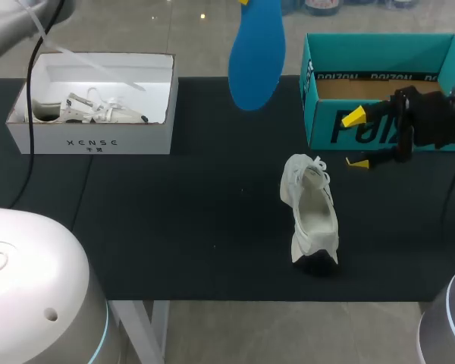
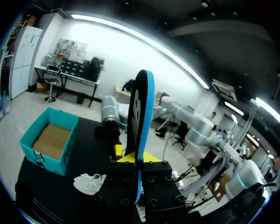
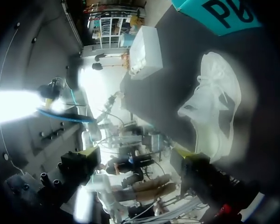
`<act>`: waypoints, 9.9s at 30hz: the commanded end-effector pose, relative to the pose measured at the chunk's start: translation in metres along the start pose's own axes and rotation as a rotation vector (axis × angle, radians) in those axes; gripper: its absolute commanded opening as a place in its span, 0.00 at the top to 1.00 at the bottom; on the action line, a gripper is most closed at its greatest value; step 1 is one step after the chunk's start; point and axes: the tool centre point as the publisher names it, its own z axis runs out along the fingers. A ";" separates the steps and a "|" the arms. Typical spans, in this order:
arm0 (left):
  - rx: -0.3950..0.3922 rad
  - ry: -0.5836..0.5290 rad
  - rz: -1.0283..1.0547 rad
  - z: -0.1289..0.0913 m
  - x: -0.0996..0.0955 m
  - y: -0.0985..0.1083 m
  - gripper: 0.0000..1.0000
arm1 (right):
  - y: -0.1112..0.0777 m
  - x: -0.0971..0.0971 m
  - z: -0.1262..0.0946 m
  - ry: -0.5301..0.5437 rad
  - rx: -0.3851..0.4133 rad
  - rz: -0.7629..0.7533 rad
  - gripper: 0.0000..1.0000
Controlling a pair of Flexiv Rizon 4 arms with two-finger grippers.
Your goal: Take the shoe out of the shoebox, open the shoe tongue, remove and reinsert the insole, then place the shoe into the shoebox
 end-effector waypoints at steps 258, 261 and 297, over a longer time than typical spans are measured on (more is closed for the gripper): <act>-0.102 -0.840 1.740 0.058 0.046 0.098 1.00 | 0.076 0.110 0.043 0.145 -0.082 -0.088 0.00; -0.102 -0.825 1.747 0.060 0.043 0.099 1.00 | 0.076 0.110 0.043 0.145 -0.082 -0.088 0.00; -0.350 -0.906 1.757 0.137 -0.052 0.066 1.00 | 0.076 0.110 0.043 0.145 -0.082 -0.088 0.00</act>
